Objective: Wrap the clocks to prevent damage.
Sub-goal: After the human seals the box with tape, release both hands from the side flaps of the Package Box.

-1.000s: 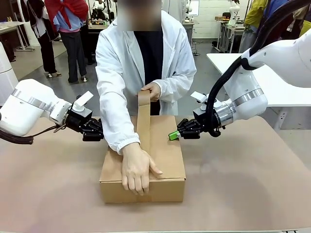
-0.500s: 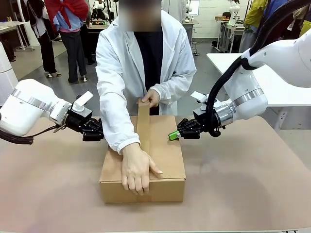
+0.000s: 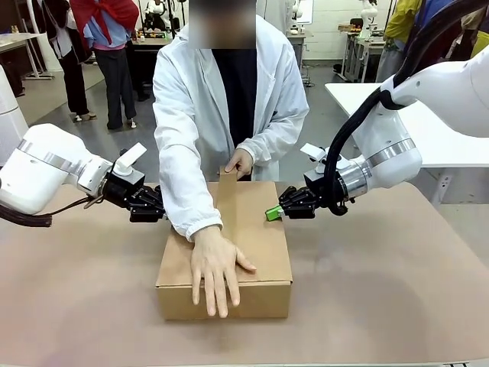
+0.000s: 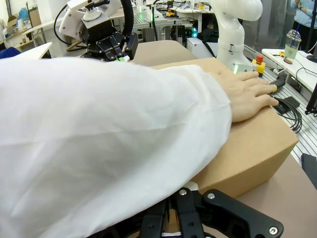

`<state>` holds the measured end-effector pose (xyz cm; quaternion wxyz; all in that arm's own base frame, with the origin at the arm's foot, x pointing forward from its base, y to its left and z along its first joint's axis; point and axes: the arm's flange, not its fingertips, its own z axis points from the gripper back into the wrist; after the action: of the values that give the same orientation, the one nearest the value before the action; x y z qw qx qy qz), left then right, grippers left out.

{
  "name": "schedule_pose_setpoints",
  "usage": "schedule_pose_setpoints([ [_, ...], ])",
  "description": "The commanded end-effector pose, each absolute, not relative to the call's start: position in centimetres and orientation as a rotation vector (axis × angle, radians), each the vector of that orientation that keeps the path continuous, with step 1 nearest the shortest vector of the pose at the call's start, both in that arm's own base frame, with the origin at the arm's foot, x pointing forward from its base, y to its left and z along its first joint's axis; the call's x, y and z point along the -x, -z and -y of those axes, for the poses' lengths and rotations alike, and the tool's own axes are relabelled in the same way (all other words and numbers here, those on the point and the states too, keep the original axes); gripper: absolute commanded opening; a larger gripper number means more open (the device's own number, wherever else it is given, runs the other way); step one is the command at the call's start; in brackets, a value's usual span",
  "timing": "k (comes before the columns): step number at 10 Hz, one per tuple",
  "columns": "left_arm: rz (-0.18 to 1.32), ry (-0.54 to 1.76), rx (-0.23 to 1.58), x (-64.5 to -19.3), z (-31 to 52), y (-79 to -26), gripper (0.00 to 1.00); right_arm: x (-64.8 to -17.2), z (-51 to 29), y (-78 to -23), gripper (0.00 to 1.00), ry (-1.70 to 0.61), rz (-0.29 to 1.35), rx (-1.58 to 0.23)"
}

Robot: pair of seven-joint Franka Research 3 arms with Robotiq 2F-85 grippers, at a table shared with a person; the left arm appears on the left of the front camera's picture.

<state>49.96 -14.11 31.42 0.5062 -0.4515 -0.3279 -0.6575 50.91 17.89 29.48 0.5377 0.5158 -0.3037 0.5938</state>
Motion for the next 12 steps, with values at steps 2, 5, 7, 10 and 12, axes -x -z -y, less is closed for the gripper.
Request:
schedule_pose_setpoints([
  [2, 0.788, 1.589, 1.073, -49.91, 14.26, -31.28, 0.01, -50.67, -17.93, -29.14, 0.01, -1.406, 0.718, -1.203],
  [5, 0.788, 1.589, 1.073, -49.91, 14.26, -31.28, 0.01, -50.67, -17.93, -29.14, 0.01, -1.406, 0.718, -1.203],
  [7, 0.788, 1.589, 1.073, -49.91, 14.26, -31.28, 0.01, -50.67, -17.93, -29.14, 0.01, -1.406, 0.718, -1.203],
  [10, 0.788, 1.589, 1.073, -49.91, 14.26, -31.28, 0.01, -50.67, -17.93, -29.14, 0.01, -1.406, 0.718, -1.203],
  [12, 0.788, 1.589, 1.073, -49.91, 14.26, -31.28, 0.01, -50.67, -17.93, -29.14, 0.01, -1.406, 0.718, -1.203],
])
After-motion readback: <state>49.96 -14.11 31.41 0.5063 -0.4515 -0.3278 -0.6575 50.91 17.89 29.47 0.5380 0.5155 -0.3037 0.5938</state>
